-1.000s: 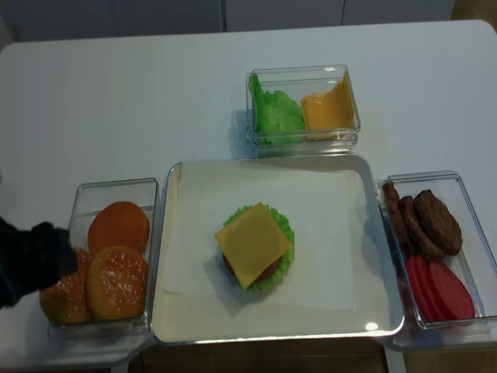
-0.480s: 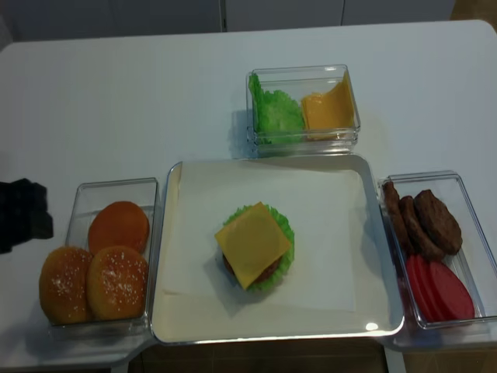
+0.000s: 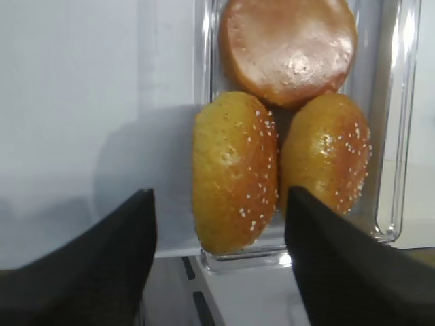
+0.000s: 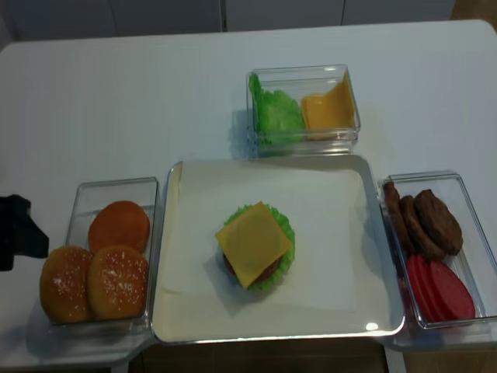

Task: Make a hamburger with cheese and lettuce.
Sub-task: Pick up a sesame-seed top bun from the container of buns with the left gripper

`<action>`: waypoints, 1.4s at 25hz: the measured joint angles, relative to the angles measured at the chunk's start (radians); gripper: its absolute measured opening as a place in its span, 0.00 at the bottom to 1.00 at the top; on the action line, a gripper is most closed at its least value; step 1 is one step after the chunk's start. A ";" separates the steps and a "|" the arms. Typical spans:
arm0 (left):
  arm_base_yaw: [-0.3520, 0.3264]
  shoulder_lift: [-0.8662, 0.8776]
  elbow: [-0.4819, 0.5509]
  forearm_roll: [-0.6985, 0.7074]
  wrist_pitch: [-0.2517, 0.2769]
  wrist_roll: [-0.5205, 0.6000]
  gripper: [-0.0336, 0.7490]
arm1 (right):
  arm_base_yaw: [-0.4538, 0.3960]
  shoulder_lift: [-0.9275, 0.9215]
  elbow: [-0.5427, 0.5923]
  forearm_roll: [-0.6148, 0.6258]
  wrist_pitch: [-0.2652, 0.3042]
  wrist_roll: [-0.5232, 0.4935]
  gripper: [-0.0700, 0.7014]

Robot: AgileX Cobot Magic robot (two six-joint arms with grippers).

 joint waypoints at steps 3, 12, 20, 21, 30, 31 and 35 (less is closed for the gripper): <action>0.000 0.025 0.000 -0.004 0.000 0.034 0.61 | 0.000 0.000 0.000 0.000 0.000 0.000 0.27; 0.000 0.109 0.000 -0.034 -0.002 0.063 0.61 | 0.000 0.000 0.000 0.000 0.000 0.000 0.27; 0.000 0.161 0.000 -0.053 -0.006 0.108 0.61 | 0.000 0.000 0.000 0.000 0.000 0.000 0.27; 0.000 0.165 0.000 -0.053 -0.006 0.110 0.61 | 0.000 0.000 0.000 0.000 0.000 0.000 0.27; 0.000 0.185 0.000 -0.097 -0.009 0.137 0.61 | 0.000 0.000 0.000 0.000 0.000 -0.004 0.27; 0.000 0.185 0.000 -0.104 -0.009 0.139 0.61 | 0.000 0.000 0.000 0.000 0.000 -0.004 0.27; 0.000 0.185 0.000 -0.106 -0.009 0.143 0.60 | 0.000 0.000 0.000 0.000 0.000 -0.004 0.27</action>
